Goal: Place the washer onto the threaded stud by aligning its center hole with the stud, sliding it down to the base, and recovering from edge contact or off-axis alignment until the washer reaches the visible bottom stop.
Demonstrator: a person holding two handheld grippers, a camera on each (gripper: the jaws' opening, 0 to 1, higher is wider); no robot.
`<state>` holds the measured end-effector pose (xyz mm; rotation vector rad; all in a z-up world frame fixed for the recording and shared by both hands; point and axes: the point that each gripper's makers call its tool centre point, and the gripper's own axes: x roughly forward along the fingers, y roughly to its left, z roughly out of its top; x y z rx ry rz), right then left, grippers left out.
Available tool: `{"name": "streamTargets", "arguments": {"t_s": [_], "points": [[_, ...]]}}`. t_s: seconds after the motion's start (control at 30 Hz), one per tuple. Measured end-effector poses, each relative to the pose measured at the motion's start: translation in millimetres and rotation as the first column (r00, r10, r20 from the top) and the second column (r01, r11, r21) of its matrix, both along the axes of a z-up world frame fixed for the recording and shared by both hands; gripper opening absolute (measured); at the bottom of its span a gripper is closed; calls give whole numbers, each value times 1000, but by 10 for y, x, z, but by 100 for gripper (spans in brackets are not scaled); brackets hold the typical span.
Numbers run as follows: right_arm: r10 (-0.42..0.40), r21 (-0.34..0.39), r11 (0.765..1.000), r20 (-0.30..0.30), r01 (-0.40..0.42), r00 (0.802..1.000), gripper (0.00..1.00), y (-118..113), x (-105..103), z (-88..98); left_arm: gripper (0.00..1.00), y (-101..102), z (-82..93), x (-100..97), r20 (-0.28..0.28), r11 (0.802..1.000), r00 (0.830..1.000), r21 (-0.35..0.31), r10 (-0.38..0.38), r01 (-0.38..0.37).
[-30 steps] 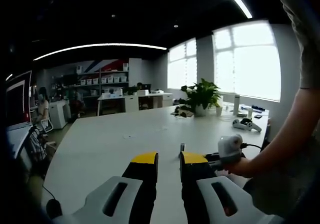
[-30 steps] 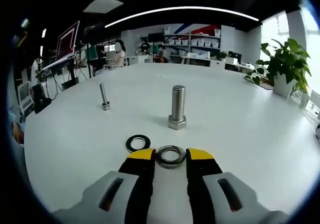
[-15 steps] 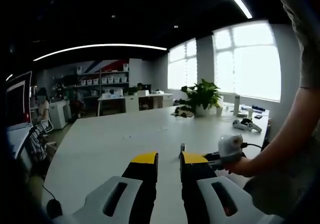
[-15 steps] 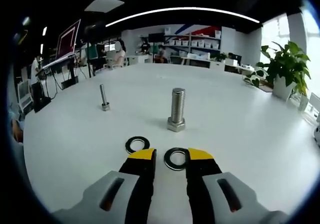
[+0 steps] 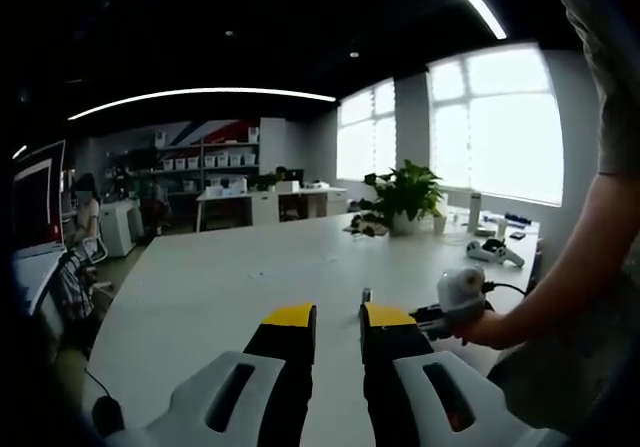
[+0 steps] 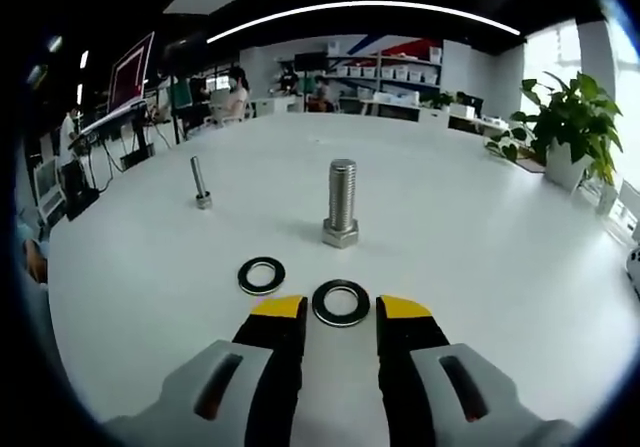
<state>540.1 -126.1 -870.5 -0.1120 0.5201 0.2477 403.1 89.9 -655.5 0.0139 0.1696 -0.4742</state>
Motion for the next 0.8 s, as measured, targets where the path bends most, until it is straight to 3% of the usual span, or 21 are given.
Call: {"name": "streamTargets", "arguments": {"t_s": [0.8], "points": [[27, 16, 999, 1, -27, 1000, 26, 114, 17, 58, 15, -3, -23, 2, -9, 1000, 1000, 4, 0, 0]]}}
